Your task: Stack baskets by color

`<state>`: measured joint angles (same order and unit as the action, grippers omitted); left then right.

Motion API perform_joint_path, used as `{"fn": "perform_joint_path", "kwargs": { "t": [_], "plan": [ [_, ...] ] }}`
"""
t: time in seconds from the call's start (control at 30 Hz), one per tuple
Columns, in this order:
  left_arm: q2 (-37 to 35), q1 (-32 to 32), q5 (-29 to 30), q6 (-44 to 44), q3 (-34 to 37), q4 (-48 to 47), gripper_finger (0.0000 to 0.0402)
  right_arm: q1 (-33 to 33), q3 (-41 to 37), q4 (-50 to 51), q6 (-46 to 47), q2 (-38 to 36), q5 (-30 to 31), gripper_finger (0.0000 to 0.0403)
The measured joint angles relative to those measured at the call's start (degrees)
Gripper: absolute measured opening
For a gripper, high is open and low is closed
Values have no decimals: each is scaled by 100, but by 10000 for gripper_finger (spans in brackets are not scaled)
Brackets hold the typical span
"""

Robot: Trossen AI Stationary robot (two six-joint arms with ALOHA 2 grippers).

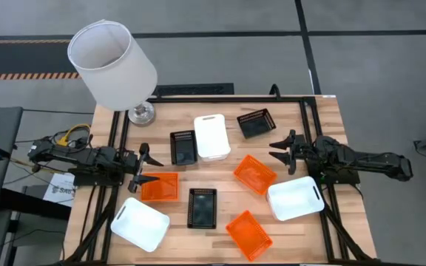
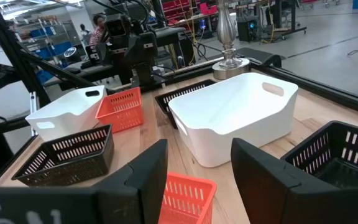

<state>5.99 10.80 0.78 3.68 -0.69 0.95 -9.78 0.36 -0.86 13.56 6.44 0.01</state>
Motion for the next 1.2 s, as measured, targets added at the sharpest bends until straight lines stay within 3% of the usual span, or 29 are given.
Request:
{"fn": "perform_joint_path", "kwargs": {
  "t": [0.53,0.8,0.93,1.07,1.2],
  "plan": [
    [-1,-1,7,-68,1,0,233,0,-2,0,0,0,0,201],
    [-1,-3,407,-3496,2,70,233,2,0,0,0,0,0,201],
    [1,-1,406,-4452,2,70,233,2,0,0,-2,0,2,201],
    [1,-1,276,-3734,2,60,233,0,-2,-2,-1,0,2,201],
    [1,1,160,-1145,0,85,233,0,-2,0,0,0,0,201]
  ]
}}
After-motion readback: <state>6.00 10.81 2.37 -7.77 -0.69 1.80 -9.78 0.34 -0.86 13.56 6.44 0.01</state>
